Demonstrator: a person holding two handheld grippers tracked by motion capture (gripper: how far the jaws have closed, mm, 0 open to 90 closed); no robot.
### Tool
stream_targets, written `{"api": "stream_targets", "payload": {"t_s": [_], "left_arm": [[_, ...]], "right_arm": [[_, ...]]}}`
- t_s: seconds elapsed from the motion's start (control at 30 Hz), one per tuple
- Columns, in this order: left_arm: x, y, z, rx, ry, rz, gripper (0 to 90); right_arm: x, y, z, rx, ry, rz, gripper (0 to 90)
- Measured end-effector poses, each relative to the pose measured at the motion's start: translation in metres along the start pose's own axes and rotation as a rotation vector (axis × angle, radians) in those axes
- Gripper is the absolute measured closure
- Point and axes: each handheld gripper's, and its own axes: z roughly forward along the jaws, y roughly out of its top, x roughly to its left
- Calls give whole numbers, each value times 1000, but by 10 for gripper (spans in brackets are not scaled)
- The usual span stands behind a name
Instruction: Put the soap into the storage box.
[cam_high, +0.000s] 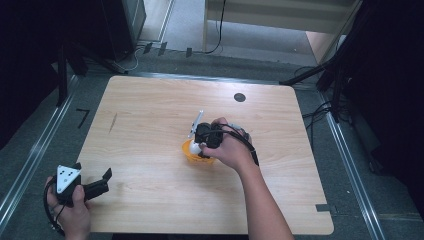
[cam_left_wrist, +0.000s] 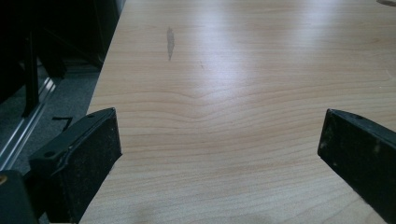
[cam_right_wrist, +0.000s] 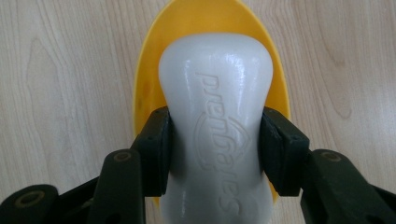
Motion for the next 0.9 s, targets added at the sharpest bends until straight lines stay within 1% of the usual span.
{"api": "stream_targets", "payload": {"t_s": [0.3, 0.43, 0.47, 0.5, 0.53, 0.63, 0.9], "left_arm": [[0, 0, 0, -1, 0, 1, 0], [0, 0, 0, -1, 0, 0, 0], [0, 0, 0, 0, 0, 1, 0], [0, 0, 0, 0, 1, 1, 0], [0, 0, 0, -1, 2, 2, 0], [0, 0, 0, -1, 1, 3, 0], [-1, 0, 0, 1, 4, 5, 0]], "right_arm": [[-1, -1, 8, 11, 4, -16, 508], [0, -3, 11, 20, 24, -16, 495], [0, -3, 10, 8, 23, -15, 483], [0, -4, 7, -8, 22, -4, 469], [-1, -5, 5, -24, 19, -4, 463], [-2, -7, -4, -51, 13, 16, 459], [-2, -22, -19, -73, -10, 31, 456]]}}
